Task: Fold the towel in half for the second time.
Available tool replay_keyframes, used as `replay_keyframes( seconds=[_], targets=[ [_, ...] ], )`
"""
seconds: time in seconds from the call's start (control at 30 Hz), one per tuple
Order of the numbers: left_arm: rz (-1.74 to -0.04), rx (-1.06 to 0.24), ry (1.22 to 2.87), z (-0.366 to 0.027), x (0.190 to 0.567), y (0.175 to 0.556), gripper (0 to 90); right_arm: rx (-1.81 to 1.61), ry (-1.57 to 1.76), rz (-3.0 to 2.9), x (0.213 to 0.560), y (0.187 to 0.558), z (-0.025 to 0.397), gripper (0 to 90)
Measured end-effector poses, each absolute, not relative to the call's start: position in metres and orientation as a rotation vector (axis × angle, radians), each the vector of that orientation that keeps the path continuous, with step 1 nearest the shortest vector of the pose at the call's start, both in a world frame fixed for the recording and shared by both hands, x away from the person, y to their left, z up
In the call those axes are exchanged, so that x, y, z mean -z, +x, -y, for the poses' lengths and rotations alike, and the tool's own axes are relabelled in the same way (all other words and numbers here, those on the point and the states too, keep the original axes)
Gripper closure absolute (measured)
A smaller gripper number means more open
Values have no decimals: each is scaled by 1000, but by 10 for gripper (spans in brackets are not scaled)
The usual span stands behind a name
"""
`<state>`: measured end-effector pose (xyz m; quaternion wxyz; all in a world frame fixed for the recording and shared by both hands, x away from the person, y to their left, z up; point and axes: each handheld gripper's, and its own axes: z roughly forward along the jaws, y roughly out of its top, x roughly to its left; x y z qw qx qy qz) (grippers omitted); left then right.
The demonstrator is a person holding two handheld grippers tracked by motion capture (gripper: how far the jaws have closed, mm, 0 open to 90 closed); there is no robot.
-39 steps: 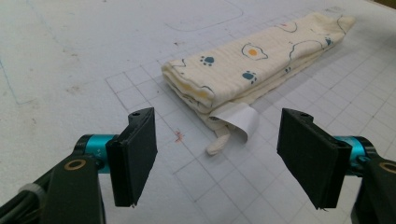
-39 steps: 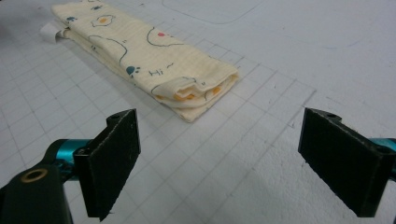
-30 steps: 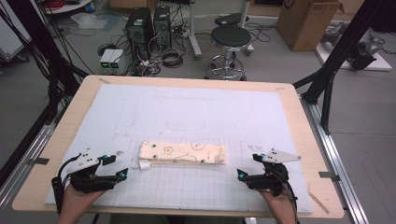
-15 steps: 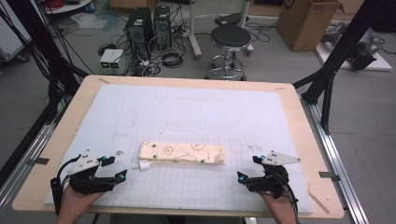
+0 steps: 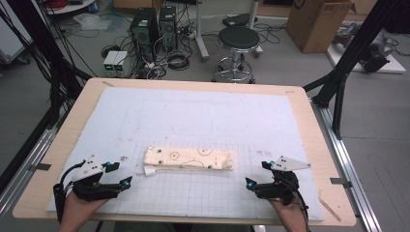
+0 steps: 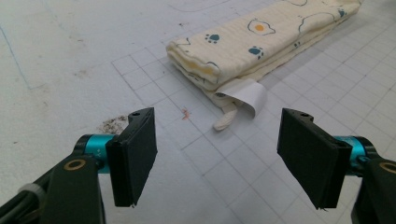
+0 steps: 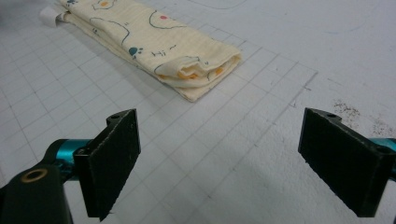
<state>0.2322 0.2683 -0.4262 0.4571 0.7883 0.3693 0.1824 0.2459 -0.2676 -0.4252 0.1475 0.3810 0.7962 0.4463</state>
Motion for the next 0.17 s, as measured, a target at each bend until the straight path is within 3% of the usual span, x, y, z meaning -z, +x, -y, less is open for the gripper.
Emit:
replay_keyframes(
  seconds=[0.17],
  targets=[
    [-913, -454, 1943, -268, 427, 233, 287, -1279, 1095, -2292, 426, 246, 267, 123]
  ],
)
